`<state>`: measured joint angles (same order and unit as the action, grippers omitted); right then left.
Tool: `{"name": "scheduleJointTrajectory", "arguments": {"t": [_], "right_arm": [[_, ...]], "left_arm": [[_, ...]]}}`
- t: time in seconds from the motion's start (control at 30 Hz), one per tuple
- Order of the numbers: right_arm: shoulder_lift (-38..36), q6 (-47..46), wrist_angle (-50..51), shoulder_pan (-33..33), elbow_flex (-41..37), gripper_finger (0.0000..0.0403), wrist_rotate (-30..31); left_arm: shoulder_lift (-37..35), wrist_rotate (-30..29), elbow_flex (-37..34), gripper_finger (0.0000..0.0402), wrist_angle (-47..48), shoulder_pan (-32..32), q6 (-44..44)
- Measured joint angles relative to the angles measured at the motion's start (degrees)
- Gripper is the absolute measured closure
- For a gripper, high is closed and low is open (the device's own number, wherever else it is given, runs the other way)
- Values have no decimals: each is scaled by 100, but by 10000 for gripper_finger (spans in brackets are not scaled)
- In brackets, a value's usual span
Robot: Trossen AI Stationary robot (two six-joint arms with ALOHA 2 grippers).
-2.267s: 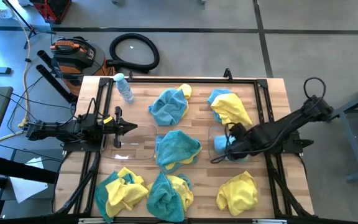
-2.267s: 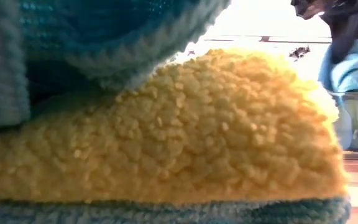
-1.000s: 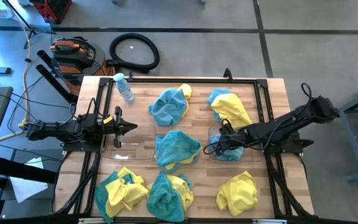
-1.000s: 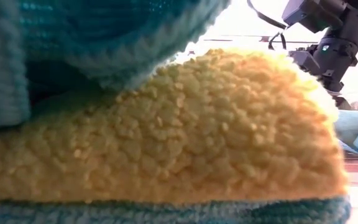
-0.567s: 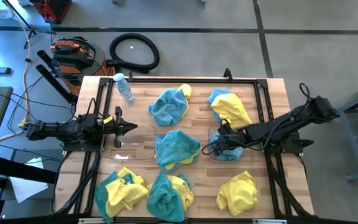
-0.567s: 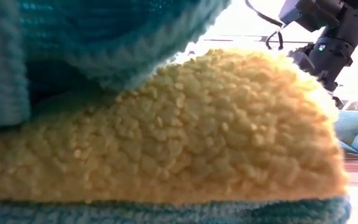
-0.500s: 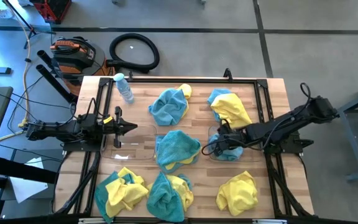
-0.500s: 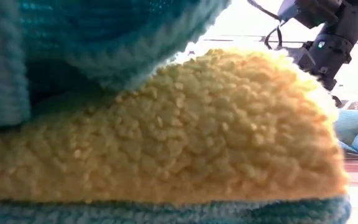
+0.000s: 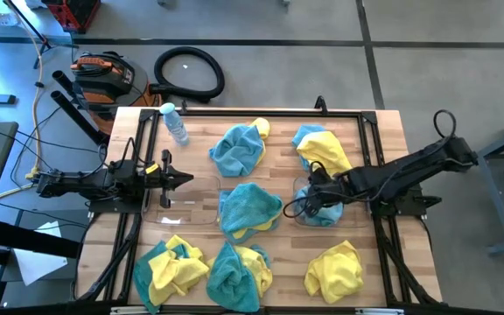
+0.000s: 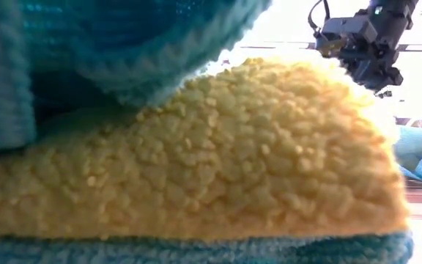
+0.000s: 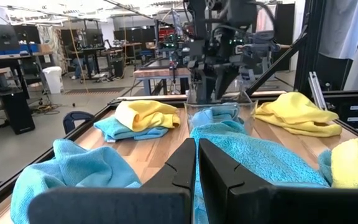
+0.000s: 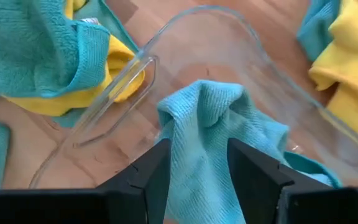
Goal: Sort microfiber towel by color & place in baskets
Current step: Put the yellow microfiber cloth into the left transparent bin
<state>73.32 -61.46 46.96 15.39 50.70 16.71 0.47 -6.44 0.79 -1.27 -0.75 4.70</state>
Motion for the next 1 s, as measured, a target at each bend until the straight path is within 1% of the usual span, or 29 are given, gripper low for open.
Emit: {"name": "scheduleJointTrajectory", "arguments": {"t": [0.07,0.13,0.23,0.33,0.4,0.53,0.73,0.8,1.0], "right_arm": [[-29,-28,220,180,119,251,135],[-137,-176,375,440,140,265,280],[-441,-630,607,981,43,310,758],[-845,-1308,814,1634,-70,374,1197],[-1083,-1569,735,2112,-99,394,1574],[-1262,-1830,633,2810,-99,382,2320],[-1116,-1812,581,3247,-103,400,2797],[-1022,-1750,546,3322,-103,400,2951],[-616,-1581,549,3530,-105,399,3057]], "left_arm": [[0,0,-1,394,0,0,1],[0,-4,-1,394,-3,0,1],[0,-7,0,394,-2,1,1],[0,-7,-1,394,-3,0,1],[0,-7,-1,394,-1,1,0],[0,-7,-1,394,-1,0,1],[0,-8,-1,394,-1,2,-1],[0,-9,-1,394,-1,0,1],[0,-9,-1,394,-6,0,-54]]}}
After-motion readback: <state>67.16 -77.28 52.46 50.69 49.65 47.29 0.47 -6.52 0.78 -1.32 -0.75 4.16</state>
